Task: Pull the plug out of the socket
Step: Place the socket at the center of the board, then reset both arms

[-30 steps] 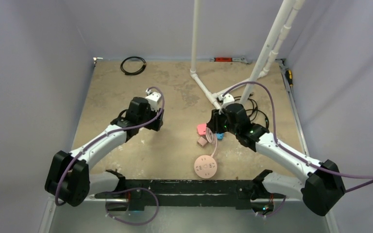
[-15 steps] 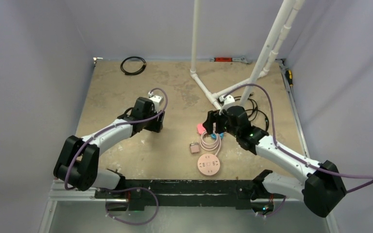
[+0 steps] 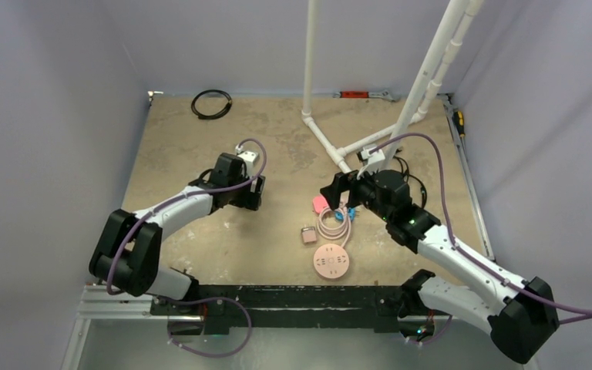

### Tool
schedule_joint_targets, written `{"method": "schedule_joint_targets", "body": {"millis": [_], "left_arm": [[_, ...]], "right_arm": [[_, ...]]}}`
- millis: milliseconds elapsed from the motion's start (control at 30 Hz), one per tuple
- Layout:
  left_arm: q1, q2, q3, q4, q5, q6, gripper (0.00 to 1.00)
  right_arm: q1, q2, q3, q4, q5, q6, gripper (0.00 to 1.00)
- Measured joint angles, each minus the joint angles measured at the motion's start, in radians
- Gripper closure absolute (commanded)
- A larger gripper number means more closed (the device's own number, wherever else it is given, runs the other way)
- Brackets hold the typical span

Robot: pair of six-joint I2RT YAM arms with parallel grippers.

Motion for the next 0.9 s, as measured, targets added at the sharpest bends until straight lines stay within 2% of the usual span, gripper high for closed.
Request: {"method": "schedule_joint_targets", "body": {"millis": [100,400,533,667,900], "left_arm": [[0.002,0.012,0.0,-0.001,0.001,0.0,0.1],[0.005,-0.061,0.0,0.001,0.003,0.0,0.03],[0.005,-0.196,-0.006,0.026,-0.003,0.0,0.01],[0.005,-0.398,-0.007,0.072,-0.053,0.008,0.01],[0.005,-0.698,-0.005,0.136,-0.258,-0.003,0.0]], "right_arm": [[0.0,-0.005,0.0,-0.001,0.0,-0.002,0.04],[0.0,-0.135,-0.016,-0.014,0.002,-0.009,0.03],[0.0,-0.214,-0.037,-0.014,0.019,-0.035,0.03],[0.0,-0.291,-0.048,-0.014,0.055,-0.065,0.01],[0.0,-0.448,-0.049,0.021,0.144,-0.103,0.01]]}}
